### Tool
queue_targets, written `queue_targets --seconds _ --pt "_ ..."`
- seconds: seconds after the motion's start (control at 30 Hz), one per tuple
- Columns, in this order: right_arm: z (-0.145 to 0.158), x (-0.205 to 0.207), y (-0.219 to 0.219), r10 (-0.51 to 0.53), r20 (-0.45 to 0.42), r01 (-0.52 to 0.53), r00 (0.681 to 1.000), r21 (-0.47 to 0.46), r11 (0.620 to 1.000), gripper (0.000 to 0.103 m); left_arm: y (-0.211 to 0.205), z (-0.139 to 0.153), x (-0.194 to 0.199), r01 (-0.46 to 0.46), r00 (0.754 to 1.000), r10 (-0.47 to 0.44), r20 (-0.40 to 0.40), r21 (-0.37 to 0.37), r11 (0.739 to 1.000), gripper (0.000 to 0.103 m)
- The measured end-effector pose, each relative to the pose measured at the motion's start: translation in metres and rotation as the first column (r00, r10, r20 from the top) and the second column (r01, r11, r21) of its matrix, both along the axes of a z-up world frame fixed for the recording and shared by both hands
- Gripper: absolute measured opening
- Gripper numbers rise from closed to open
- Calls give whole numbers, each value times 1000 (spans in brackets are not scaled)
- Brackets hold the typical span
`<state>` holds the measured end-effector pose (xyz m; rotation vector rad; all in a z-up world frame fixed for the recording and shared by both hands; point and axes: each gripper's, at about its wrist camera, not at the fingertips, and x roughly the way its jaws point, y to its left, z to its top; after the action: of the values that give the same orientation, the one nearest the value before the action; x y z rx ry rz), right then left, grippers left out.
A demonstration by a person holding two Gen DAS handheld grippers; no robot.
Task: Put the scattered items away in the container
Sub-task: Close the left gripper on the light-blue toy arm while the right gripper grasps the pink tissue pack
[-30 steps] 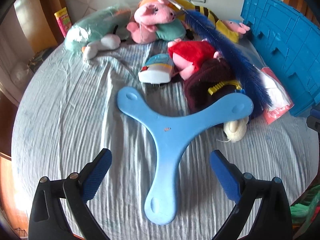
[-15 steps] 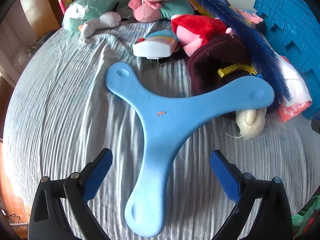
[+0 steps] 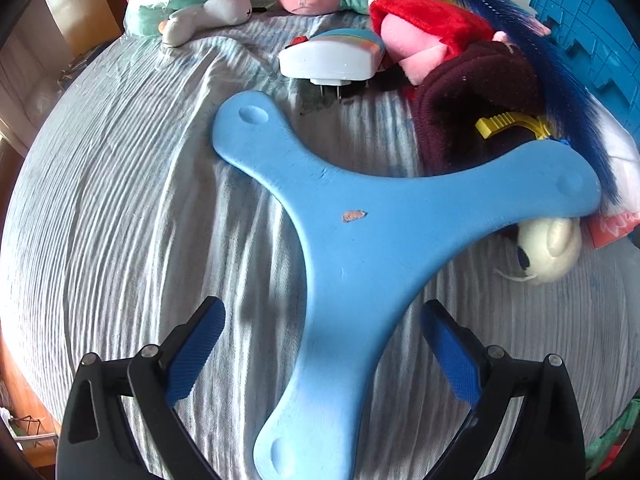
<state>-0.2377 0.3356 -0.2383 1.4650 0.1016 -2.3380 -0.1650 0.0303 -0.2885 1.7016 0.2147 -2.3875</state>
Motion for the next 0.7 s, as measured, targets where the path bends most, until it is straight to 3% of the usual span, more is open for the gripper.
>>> queue_targets --seconds 0.23,0.27,0.33,0.37,0.43,0.7 --pt "-9 -16 3 -40 -2 40 999 -3 999 74 -5 -3 -13 -4 1000 4 -12 9 1000 97" --pt "-10 -18 3 -42 1 42 999 -6 999 67 -5 -2 -15 -1 1000 1 -17 10 1000 95" --pt "-13 -21 3 -49 0 49 999 -10 999 55 -3 1 -18 9 1000 -8 -28 9 1000 79" --pt "-13 -22 3 -50 -3 50 999 -10 999 55 -3 3 -20 11 999 -11 -35 9 1000 73" --pt "-14 -24 1 -47 -6 47 999 -9 999 54 -3 5 -23 16 999 -15 -46 8 1000 51" --pt "-26 -30 -2 -45 -13 45 999 -26 999 58 -5 11 -27 10 998 -9 -65 14 1000 47"
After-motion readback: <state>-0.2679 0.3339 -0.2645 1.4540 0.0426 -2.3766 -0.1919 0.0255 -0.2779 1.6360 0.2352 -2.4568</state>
